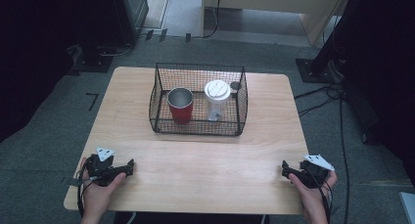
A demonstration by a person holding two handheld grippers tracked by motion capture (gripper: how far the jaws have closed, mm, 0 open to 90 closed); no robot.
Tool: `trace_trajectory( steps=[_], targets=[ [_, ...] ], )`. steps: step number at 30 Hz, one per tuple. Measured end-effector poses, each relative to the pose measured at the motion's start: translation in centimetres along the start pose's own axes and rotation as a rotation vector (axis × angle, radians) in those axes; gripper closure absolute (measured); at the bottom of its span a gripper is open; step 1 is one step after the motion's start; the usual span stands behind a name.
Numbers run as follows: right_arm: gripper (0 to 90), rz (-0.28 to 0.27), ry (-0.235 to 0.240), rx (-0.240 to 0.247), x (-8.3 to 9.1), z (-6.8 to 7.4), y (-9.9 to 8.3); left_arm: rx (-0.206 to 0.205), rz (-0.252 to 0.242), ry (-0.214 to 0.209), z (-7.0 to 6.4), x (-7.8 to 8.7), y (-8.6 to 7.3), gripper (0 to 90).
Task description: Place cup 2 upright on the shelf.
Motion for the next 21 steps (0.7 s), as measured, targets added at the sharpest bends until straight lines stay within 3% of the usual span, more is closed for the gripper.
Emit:
trace_trajectory(
  steps=[3, 10, 21],
  targets=[
    [1.1, 0.022, -0.011, 0.034, -0.36, 0.38, -0.48, 0.0, 0.0, 0.0, 0.0, 0.0, 0.0, 0.1],
    [0.5, 0.04, 0.017, -0.005, -0.54, 0.1, -0.53, 0.0, 0.0, 0.0, -0.01, 0.0, -0.01, 0.1],
    [0.0, 0.046, 0.031, 0.01, -0.57, 0.22, -0.56, -0.001, -0.001, 0.0, 0.0, 0.0, -0.01, 0.1]
  ],
)
Point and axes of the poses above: each handheld gripper's, and its own axes: x roughly backward along the jaws, y roughly out of its top, z roughly to its left, the point moved 2 cm from there along -x, roughly forward along the jaws, and after that the axes turned 10 degrees about -x, right-handed, at the moved point
